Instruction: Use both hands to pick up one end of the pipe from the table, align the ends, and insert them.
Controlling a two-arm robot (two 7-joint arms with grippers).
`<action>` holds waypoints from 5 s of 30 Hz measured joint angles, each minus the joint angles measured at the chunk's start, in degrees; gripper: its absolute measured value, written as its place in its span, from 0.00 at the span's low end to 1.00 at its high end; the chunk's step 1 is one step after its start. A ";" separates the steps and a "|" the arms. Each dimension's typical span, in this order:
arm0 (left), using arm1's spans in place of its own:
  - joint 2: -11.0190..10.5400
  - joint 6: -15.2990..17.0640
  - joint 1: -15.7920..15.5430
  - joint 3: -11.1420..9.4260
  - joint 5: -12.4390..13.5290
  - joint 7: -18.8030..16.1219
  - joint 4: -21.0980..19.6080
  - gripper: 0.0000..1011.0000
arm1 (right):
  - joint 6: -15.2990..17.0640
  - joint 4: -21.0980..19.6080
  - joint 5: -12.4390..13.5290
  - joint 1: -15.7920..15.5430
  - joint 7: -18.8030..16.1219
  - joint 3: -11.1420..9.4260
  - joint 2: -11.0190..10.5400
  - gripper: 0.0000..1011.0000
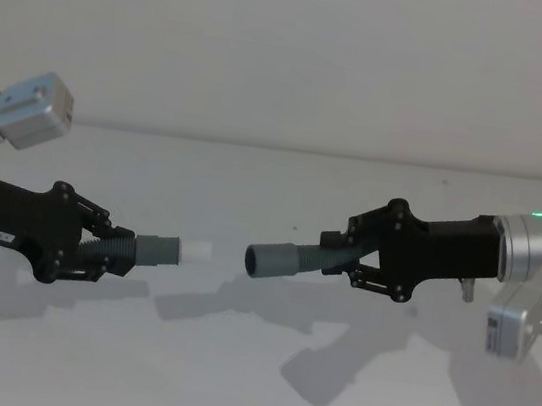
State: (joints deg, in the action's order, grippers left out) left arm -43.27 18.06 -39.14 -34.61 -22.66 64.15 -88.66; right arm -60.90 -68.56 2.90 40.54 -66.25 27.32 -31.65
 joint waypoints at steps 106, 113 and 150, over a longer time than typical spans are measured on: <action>0.00 0.00 0.00 0.00 0.00 0.00 0.00 0.30 | 2.17 8.97 -9.38 2.78 7.44 3.35 6.06 0.23; 0.00 0.00 0.00 0.00 0.00 0.00 0.00 0.30 | 2.08 9.54 -9.37 3.14 7.79 3.62 6.33 0.23; 0.00 0.00 0.00 0.00 0.00 -0.01 -0.01 0.30 | 3.00 10.59 -8.27 4.19 9.28 5.14 6.87 0.23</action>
State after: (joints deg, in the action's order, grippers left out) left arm -43.27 18.06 -39.14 -34.61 -22.66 64.14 -88.67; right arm -57.91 -57.97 -5.37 44.73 -56.97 32.46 -24.78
